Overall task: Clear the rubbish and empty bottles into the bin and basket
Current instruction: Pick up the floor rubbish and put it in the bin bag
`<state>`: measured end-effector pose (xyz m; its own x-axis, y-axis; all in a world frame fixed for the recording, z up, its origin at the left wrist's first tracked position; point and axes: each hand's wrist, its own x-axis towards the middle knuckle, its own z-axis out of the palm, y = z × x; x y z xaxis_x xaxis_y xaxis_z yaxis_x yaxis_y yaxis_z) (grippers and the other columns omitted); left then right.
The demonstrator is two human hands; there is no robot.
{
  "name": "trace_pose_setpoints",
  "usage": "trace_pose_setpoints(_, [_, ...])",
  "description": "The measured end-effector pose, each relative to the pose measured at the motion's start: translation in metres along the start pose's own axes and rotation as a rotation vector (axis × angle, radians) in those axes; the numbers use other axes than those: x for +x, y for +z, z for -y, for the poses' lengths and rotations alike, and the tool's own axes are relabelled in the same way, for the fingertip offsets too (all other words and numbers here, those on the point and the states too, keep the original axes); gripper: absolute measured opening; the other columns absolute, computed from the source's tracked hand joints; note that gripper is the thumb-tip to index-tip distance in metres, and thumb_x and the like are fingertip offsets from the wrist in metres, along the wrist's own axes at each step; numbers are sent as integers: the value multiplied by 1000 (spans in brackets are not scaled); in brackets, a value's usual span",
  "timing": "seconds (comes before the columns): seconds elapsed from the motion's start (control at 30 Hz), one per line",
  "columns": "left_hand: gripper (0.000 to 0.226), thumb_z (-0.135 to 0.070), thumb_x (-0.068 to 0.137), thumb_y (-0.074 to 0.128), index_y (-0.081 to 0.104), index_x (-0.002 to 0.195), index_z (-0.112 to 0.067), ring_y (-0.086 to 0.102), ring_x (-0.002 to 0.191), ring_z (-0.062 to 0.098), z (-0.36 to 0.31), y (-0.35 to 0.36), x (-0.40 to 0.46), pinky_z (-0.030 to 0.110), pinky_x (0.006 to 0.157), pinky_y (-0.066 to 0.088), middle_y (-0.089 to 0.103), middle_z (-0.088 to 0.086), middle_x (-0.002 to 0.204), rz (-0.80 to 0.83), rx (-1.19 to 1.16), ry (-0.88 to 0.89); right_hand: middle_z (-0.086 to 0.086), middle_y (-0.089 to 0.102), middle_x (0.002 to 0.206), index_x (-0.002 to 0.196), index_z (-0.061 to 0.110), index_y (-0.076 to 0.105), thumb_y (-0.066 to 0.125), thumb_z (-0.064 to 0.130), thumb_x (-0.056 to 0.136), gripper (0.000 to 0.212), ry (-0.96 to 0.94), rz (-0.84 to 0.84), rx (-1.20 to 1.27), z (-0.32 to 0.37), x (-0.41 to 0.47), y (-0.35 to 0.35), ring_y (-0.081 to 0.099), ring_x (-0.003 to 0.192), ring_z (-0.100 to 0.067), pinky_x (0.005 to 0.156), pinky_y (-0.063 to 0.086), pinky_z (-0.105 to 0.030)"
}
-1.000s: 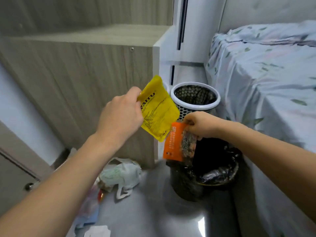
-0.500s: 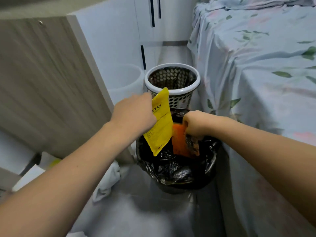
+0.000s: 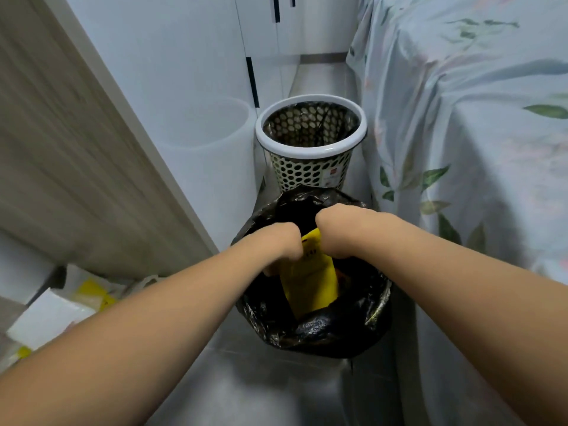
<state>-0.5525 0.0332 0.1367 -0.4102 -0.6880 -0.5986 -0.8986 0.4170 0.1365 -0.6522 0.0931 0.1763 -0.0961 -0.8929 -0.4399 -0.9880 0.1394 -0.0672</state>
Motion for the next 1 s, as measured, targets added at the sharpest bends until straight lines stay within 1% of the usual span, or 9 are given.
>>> trace_pose_setpoints(0.07, [10,-6,87,48,54,80,-4,60,56,28,1,7,0,33,56,55,59,15,75,-38,43,-7,-3,45,73,72,10,43,46,5,87,16,-5,1,-20,2,0,3,46,63,-19,48,33,-26])
trace_pose_setpoints(0.17, [22,-10,83,53,42,65,-11,58,72,29,15,6,-9,31,59,44,53,9,75,-323,69,80,-8,57,89,79,12,46,47,5,86,9,-6,-8,-25,7,-3,5,51,77,-25,63,41,-29])
trace_pose_setpoints(0.27, [14,-19,88,52,50,80,-8,60,87,37,43,0,-29,35,65,45,60,14,88,-511,45,155,-9,60,101,89,12,53,49,8,84,7,-14,-34,-5,16,-8,5,58,90,-27,68,43,-30])
trace_pose_setpoints(0.43, [27,-34,93,47,58,106,-14,61,96,34,110,-1,-83,43,78,51,67,10,102,-701,8,296,-8,60,108,108,13,56,51,18,83,26,-20,-129,54,51,-18,5,59,96,-29,76,51,-36])
trace_pose_setpoints(0.53, [32,-34,95,45,56,116,-13,59,106,28,156,8,-112,43,85,48,63,7,116,-728,25,313,-9,58,114,111,11,55,51,21,85,28,-97,-164,59,98,-21,6,56,103,-30,79,47,-34])
trace_pose_setpoints(0.67, [33,-36,94,44,55,116,-13,59,106,29,230,28,-138,43,83,50,63,8,115,-710,84,227,-13,58,122,120,9,54,52,21,87,35,-256,-188,67,187,-23,11,53,115,-31,92,46,-35])
trace_pose_setpoints(0.77, [32,-36,93,45,55,114,-13,60,104,30,293,46,-152,42,81,50,64,8,112,-656,104,116,-12,57,120,114,10,53,51,22,84,32,-335,-154,62,252,-13,31,54,113,-32,88,46,-34])
trace_pose_setpoints(0.9, [32,-33,93,43,57,114,-14,60,105,31,382,88,-172,40,83,50,63,9,114,-592,0,-48,-9,53,131,127,13,50,52,21,87,41,-395,-49,49,324,-4,69,51,121,-29,96,44,-33])
trace_pose_setpoints(1.0, [33,-35,88,40,61,102,-13,61,98,29,448,137,-185,32,75,47,66,9,103,-514,-159,-197,-9,57,126,121,12,54,53,19,85,37,-432,-8,40,368,5,104,53,117,-28,95,44,-30])
